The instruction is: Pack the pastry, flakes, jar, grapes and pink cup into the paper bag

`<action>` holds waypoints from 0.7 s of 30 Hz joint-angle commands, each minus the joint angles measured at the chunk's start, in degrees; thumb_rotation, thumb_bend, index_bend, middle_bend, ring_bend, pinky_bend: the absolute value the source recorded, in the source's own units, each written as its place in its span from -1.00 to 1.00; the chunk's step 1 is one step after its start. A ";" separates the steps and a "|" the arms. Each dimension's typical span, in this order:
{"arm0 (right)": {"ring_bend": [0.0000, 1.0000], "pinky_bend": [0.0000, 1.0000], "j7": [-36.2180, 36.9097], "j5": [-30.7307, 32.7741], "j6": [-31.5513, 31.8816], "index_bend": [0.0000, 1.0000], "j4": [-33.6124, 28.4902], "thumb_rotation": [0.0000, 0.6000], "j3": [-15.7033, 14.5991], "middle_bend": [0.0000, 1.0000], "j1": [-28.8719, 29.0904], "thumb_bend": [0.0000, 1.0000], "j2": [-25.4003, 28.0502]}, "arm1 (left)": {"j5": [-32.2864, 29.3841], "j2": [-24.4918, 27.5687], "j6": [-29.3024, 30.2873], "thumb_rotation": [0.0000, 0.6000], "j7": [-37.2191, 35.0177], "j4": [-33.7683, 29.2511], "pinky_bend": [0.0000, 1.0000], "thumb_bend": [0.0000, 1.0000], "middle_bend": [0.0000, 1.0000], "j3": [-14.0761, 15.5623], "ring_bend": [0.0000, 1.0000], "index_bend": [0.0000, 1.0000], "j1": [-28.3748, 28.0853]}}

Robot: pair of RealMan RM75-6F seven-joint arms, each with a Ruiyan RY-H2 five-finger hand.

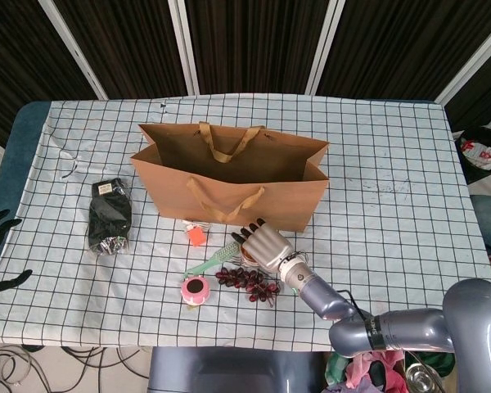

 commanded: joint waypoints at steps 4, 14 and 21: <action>-0.37 -0.47 -0.75 -0.16 0.30 -0.63 0.53 1.00 -0.72 -0.41 0.38 -0.25 -0.55 | -0.01 0.07 -0.12 1.00 -0.07 -0.03 -0.76 -0.93 -0.84 0.03 -0.97 -0.60 -0.04; -0.12 -0.39 0.86 -2.13 2.06 -0.46 0.48 1.00 -0.49 -0.14 -0.36 -0.04 -0.74 | 0.10 0.12 -0.07 1.00 -0.12 -0.06 -0.76 -0.93 -0.84 0.07 -0.97 -0.60 -0.02; -0.12 -0.39 3.56 -4.98 4.16 -0.45 -1.39 1.00 -0.10 -0.13 -2.01 -0.04 1.02 | 0.22 0.06 -0.13 1.00 0.11 -0.10 -0.76 -0.93 -0.84 0.17 -0.96 -0.60 -0.05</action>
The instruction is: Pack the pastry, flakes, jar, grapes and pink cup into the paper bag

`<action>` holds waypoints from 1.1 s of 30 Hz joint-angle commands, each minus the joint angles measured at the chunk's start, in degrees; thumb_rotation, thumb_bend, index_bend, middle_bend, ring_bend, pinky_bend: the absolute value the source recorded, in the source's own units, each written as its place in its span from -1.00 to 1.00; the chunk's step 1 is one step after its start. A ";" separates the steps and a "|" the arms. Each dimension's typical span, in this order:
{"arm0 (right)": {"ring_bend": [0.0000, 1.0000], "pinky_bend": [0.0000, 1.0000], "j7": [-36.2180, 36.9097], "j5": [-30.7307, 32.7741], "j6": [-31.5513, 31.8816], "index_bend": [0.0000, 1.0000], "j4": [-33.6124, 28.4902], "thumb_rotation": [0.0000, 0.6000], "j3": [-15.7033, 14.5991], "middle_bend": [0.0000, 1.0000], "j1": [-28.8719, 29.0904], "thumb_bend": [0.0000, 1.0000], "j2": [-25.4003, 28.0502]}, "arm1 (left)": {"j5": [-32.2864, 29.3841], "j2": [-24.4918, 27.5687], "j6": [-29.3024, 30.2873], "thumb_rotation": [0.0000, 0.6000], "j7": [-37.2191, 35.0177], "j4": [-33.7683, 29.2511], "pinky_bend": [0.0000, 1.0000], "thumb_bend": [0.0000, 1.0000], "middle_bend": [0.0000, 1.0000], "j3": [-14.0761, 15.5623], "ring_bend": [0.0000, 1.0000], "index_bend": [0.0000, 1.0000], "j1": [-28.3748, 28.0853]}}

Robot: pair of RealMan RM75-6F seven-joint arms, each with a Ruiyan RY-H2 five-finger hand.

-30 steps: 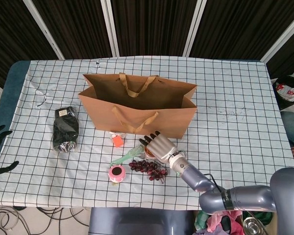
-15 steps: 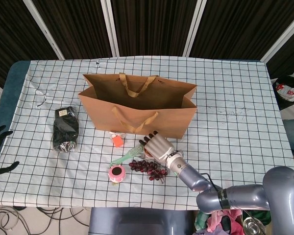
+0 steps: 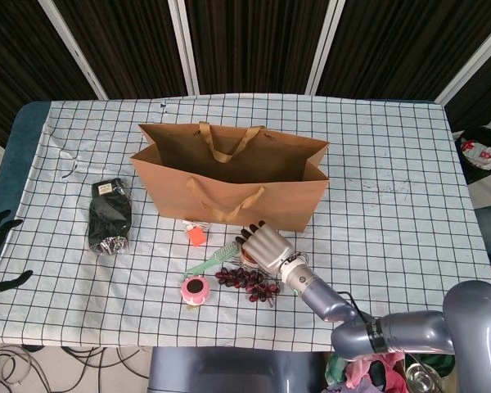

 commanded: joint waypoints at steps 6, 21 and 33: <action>-0.12 -0.39 4.13 -4.87 3.92 -0.44 -6.88 1.00 0.78 -0.13 -3.13 -0.04 5.35 | -0.13 -0.09 0.10 1.00 0.23 -0.05 -0.76 -0.93 -0.84 -0.06 -0.97 -0.60 0.04; -0.10 -0.39 13.30 -18.75 15.80 -0.42 -22.85 1.00 -2.53 -0.13 -14.63 -0.06 22.04 | 0.03 -0.29 0.36 1.00 1.02 -0.33 -0.76 -0.93 -0.84 0.05 -0.97 -0.60 0.15; -0.09 -0.39 23.84 -22.50 30.03 -0.41 -24.94 1.00 1.90 -0.11 -24.29 -0.07 36.54 | 0.11 -0.24 0.56 1.00 1.60 -0.86 -0.76 -0.93 -0.84 0.15 -0.96 -0.60 0.29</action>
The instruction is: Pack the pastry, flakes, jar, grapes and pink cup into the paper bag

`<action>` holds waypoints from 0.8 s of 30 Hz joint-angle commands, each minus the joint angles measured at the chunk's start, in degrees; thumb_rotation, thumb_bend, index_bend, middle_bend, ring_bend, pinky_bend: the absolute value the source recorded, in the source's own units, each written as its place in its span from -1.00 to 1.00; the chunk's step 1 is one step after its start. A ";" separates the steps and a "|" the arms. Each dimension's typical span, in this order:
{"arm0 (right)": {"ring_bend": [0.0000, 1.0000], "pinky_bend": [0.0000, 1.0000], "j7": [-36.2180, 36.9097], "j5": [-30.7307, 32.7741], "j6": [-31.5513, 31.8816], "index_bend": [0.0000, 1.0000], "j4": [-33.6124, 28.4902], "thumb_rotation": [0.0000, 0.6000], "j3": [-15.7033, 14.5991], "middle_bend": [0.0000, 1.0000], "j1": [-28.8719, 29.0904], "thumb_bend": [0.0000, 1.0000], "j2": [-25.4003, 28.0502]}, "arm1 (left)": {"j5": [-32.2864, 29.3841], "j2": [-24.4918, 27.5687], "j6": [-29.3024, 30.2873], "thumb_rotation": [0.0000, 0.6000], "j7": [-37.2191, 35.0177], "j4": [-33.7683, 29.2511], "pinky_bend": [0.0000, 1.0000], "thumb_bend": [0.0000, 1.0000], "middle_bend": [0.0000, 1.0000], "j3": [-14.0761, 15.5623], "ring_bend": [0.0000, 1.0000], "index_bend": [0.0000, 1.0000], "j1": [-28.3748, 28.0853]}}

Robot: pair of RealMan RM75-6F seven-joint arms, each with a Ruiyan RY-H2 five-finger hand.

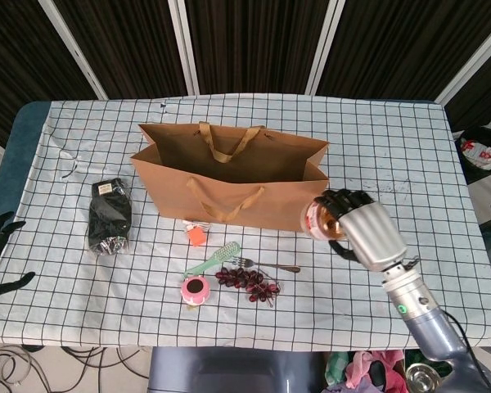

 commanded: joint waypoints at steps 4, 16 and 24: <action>-0.09 -0.39 9.07 1.23 5.29 -0.38 1.81 1.00 6.59 -0.11 -3.79 -0.07 6.10 | 0.14 0.16 0.08 1.00 -0.19 -0.14 -0.76 -0.93 -0.84 0.06 -0.97 -0.60 0.07; -0.09 -0.39 14.70 10.24 -2.41 -0.35 5.29 1.00 18.33 -0.13 2.62 -0.09 8.25 | -0.11 0.45 -0.13 1.00 -0.65 -0.22 -0.76 -0.93 -0.84 -0.01 -0.96 -0.60 0.07; -0.09 -0.39 13.07 15.55 -10.57 -0.34 6.93 1.00 22.57 -0.13 10.78 -0.10 1.55 | -0.23 0.79 -0.14 1.00 -1.45 -0.10 -0.76 -0.93 -0.84 -0.13 -0.97 -0.60 0.10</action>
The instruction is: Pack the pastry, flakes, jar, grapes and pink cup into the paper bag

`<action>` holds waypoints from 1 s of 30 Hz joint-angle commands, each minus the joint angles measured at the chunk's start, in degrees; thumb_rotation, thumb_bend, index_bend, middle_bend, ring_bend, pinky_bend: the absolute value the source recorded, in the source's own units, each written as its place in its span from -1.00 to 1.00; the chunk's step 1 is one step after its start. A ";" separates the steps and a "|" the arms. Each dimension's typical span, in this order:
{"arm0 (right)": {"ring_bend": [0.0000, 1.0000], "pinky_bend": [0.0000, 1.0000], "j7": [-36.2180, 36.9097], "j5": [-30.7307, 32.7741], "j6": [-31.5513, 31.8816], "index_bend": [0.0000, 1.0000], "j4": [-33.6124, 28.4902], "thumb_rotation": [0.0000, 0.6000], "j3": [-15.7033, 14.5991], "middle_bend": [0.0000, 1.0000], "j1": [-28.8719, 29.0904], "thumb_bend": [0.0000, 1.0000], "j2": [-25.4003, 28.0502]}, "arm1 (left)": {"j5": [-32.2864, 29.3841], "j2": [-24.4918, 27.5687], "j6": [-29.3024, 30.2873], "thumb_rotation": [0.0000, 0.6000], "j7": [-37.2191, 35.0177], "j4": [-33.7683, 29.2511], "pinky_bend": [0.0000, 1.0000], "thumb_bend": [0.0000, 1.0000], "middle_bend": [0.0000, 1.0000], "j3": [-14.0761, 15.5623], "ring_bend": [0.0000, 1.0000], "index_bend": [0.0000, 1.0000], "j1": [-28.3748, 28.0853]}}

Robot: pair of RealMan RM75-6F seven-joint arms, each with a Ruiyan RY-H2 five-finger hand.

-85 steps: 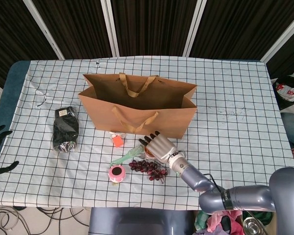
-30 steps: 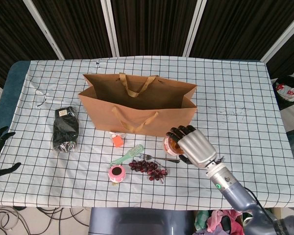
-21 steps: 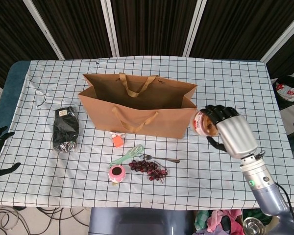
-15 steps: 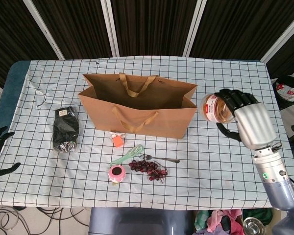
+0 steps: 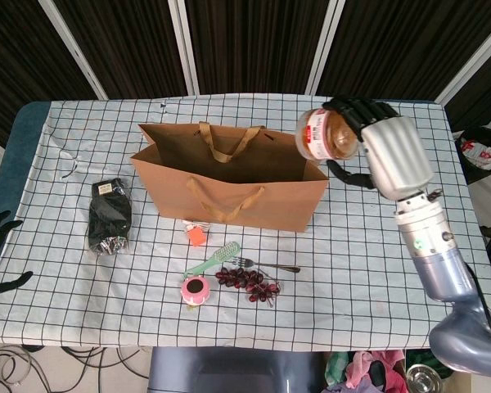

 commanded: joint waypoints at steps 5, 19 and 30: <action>-0.09 -0.39 -2.73 3.17 -5.70 -0.34 2.76 1.00 1.72 -0.13 6.51 -0.10 -8.03 | -0.12 0.11 -0.10 1.00 -0.41 0.20 -0.76 -0.93 -0.84 -0.07 -0.97 -0.60 -0.02; -0.14 -0.41 -9.92 6.74 -9.25 -0.44 8.03 1.00 0.05 -0.23 12.92 -0.19 -17.59 | 0.08 0.55 0.21 1.00 -1.42 0.28 -0.76 -0.93 -0.84 -0.05 -0.97 -0.60 0.20; -0.71 -0.50 -14.13 13.68 -10.87 -0.83 7.55 1.00 -0.62 -0.97 13.66 -0.52 -16.47 | 0.10 0.72 0.19 1.00 -1.53 0.07 -0.76 -0.93 -0.84 0.05 -0.97 -0.60 0.30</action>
